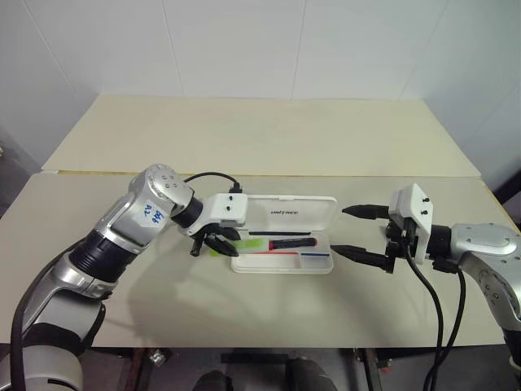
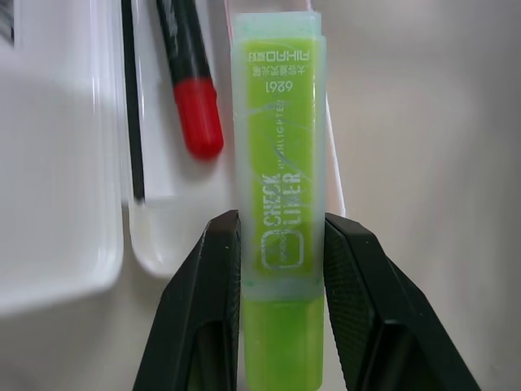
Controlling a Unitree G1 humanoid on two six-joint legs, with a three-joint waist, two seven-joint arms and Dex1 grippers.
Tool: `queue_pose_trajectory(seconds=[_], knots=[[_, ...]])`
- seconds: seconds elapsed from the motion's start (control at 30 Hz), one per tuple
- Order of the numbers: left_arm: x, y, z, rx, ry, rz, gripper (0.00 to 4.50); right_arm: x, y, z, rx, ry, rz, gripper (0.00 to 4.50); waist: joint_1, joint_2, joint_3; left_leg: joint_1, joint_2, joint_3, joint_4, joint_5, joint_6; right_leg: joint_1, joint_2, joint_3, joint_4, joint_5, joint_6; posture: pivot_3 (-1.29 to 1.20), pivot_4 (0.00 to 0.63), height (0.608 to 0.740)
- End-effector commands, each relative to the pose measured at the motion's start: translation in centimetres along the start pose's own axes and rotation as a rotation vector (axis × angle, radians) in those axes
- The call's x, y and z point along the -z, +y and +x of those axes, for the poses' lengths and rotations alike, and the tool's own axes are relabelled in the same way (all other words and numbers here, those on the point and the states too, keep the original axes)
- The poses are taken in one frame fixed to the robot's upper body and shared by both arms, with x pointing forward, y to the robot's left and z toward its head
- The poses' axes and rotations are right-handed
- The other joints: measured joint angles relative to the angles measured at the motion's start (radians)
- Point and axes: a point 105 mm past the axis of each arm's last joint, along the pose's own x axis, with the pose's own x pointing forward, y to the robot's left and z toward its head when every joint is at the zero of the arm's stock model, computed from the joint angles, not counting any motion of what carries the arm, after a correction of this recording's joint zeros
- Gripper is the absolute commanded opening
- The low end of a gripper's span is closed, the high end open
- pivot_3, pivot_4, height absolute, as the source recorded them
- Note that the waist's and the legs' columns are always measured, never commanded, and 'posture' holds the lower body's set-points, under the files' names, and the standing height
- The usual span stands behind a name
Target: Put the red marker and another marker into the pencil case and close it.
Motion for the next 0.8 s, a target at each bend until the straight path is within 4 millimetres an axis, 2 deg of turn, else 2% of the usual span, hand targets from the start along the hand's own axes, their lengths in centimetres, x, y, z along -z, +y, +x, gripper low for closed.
queue_pose_trajectory(seconds=[0.03, 0.17, 0.33, 0.8], knots=[[-1.4, 0.4, -0.1, -0.019, 0.0, 0.043, 1.06, -1.3, -0.1, -0.7, 0.029, -0.026, -0.042, 4.5, 0.0, 0.0, 0.0, 0.0, 0.0, 0.0, 0.0, 0.0, 0.0, 0.0, 0.0, 0.0, 0.0, 0.0, 0.0, 0.0, 0.15, 0.74], [-2.6, 0.4, 1.0, -0.014, -0.024, 0.051, 1.06, -1.4, -0.1, -0.8, 0.032, -0.027, -0.038, 4.5, 0.001, 0.0, 0.0, 0.0, 0.0, 0.0, 0.0, 0.0, 0.0, 0.0, 0.0, 0.0, 0.0, 0.0, 0.0, 0.0, 0.15, 0.74], [-3.1, 0.3, 2.0, -0.006, -0.038, 0.045, 1.06, -1.4, 0.0, -0.7, 0.032, -0.028, -0.033, 4.5, 0.0, 0.0, 0.0, 0.0, 0.0, 0.0, 0.0, 0.0, 0.0, 0.0, 0.002, 0.001, 0.0, 0.0, 0.0, 0.0, 0.15, 0.74], [-2.4, 0.1, 3.3, 0.001, -0.01, 0.033, 1.06, -1.6, 0.4, -0.5, 0.038, -0.041, -0.02, 4.5, 0.0, 0.0, 0.0, 0.001, 0.001, 0.0, 0.001, 0.0, -0.001, 0.0, 0.004, 0.004, 0.001, 0.001, 0.001, 0.0, 0.15, 0.74]])
